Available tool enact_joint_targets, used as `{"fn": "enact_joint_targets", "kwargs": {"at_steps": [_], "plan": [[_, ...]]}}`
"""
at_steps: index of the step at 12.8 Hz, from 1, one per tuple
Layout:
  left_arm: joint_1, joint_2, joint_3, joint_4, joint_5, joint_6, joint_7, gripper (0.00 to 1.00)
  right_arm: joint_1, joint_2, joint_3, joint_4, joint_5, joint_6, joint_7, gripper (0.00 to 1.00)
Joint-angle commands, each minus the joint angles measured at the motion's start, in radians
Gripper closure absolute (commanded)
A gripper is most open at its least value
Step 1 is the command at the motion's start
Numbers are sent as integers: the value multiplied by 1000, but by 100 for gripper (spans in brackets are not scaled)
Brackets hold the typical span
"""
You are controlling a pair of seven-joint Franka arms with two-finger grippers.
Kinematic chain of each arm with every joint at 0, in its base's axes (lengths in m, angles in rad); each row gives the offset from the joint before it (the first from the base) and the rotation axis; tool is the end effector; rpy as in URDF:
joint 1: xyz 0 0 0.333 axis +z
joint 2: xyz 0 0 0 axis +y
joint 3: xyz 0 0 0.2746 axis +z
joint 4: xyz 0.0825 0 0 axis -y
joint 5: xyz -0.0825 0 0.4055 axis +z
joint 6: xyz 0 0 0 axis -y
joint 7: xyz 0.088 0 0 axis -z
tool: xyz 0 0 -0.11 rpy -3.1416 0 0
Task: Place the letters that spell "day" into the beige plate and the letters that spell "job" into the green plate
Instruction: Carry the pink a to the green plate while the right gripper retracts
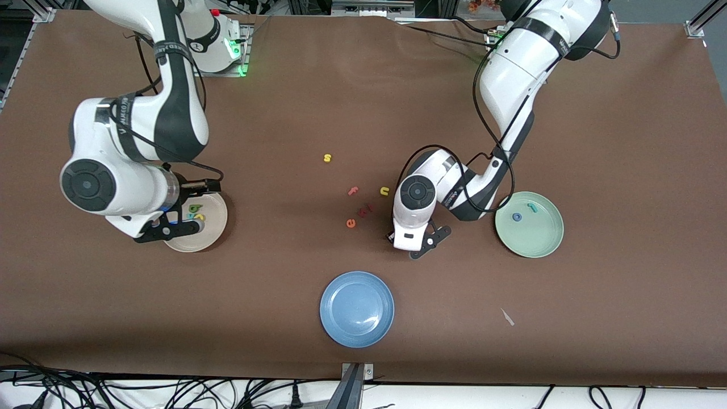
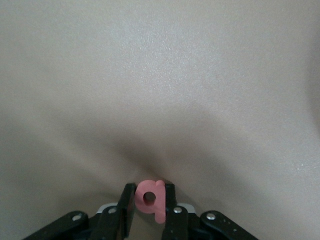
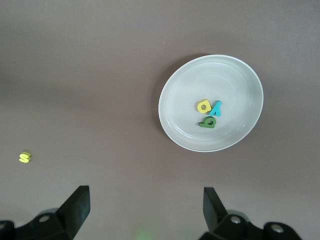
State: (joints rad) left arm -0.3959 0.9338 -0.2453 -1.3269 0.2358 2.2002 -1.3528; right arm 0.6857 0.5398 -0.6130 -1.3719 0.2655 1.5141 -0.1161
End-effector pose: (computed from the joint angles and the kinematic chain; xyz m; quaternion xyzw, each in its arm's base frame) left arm 0.6002 -0.3988 0.1339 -0.9455 -0.3251 0.0127 0.0102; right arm 0.6456 0.1396 0.3807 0.9841 0.0916 -0.1508 0.0182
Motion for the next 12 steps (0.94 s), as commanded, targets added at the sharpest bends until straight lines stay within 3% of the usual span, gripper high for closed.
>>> {"fn": "enact_joint_targets", "kwargs": {"at_steps": [1,3,4,5,6,9,12], "plan": [[-11,17,9,29,19,-5,-6,98,-157,-69,186,-1,-32,4,-4,0],[-11,2,9,29,23,-10,-8,98,-303,-128,333,-13,-75,20,6,0],[-2,-18,8,31,28,-14,-8,98,-409,-165,434,-53,-127,65,6,0],[0,-41,6,26,28,-31,-6,99,-531,-263,558,-158,-155,128,9,0],[0,-56,6,26,28,-63,-6,99,-608,-350,587,-256,-150,194,7,0],[5,-118,4,20,28,-146,27,100,-623,-444,588,-277,-158,201,10,0],[44,-203,1,17,20,-275,179,100,-614,-477,590,-277,-173,173,0,0]]}}
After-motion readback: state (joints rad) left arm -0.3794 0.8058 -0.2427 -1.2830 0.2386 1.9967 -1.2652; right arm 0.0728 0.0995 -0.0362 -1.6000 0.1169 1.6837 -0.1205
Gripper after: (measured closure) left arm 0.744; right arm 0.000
